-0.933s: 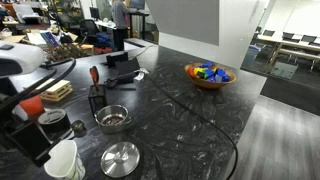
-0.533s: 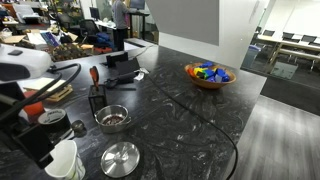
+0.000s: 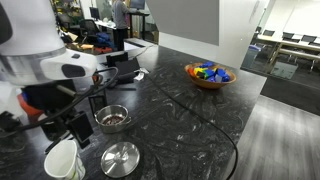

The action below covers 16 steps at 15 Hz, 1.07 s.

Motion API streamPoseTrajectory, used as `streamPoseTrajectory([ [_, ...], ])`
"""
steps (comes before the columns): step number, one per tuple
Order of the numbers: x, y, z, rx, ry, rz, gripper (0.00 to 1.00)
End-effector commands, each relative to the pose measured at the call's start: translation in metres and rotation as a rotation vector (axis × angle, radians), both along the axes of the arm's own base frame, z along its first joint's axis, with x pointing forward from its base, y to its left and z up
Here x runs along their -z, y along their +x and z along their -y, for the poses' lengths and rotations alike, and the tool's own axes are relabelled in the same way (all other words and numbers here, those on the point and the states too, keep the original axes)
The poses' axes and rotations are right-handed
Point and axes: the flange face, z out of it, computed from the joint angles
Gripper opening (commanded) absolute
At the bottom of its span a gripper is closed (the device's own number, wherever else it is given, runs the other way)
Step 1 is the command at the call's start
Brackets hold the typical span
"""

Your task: Pick up the silver lid from the table and put it on the silver pot.

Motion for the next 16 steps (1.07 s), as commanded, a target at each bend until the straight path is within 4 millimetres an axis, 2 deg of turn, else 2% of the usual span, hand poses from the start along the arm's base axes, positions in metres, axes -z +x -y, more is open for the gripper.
streamPoseTrajectory([
  [1,0.007,0.038,0.022,0.192,0.034,-0.014,1.00],
  [4,0.031,0.056,0.045,0.365,0.033,-0.017,1.00],
  [5,0.026,0.045,0.041,0.279,0.021,-0.013,1.00],
  [7,0.038,0.053,0.047,0.335,0.020,-0.031,1.00],
  [12,0.034,0.055,0.046,0.349,0.020,-0.022,1.00],
  [16,0.039,0.065,0.044,0.406,0.042,-0.027,1.00],
])
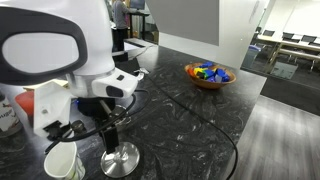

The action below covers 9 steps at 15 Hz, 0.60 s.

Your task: Pick up the silver lid from the table and put it on the silver pot.

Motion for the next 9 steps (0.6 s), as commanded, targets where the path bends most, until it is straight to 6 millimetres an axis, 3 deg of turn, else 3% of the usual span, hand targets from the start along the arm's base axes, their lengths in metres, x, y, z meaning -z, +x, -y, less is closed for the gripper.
streamPoseTrajectory([
  [1,0.003,0.010,0.000,0.054,0.015,-0.006,1.00],
  [9,0.049,0.019,-0.003,0.054,0.027,-0.051,1.00],
])
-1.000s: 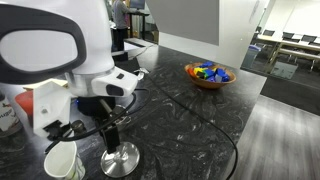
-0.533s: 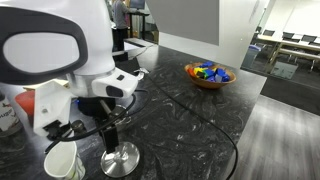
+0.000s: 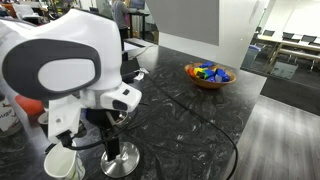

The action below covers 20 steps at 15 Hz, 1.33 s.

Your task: Pick up the silver lid from the table and put it on the silver pot.

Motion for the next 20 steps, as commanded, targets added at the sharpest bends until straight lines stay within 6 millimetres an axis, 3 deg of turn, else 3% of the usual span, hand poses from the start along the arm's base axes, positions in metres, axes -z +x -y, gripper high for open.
streamPoseTrajectory([
  [1,0.016,0.006,-0.004,-0.025,0.003,-0.009,1.00],
  [6,0.039,0.004,-0.006,-0.052,-0.023,-0.050,1.00],
  [20,0.047,0.019,-0.004,-0.136,-0.129,0.027,1.00],
])
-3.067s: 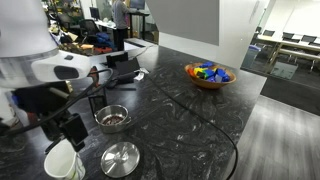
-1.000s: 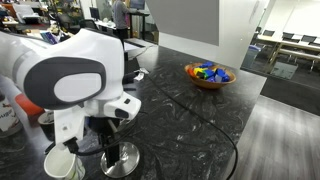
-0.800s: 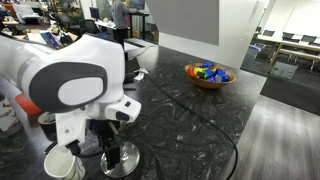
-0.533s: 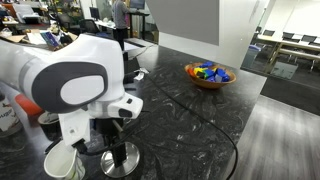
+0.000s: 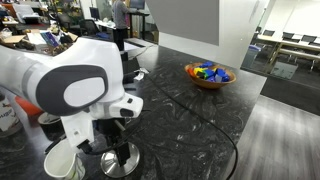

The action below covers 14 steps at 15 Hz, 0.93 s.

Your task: Pick up the silver lid from the table and put it on the silver pot.

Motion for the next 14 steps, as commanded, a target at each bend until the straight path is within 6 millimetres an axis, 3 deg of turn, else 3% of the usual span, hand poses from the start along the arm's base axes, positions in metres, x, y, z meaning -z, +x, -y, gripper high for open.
streamPoseTrajectory([
  [1,0.0038,0.0060,0.0013,-0.025,-0.031,0.030,0.95],
  [2,0.0049,0.0068,0.0022,-0.029,-0.034,0.034,0.84],
  [8,0.0101,0.0073,0.0033,-0.033,-0.036,0.031,0.39],
  [14,0.0057,0.0080,0.0053,-0.027,-0.031,0.050,0.01],
])
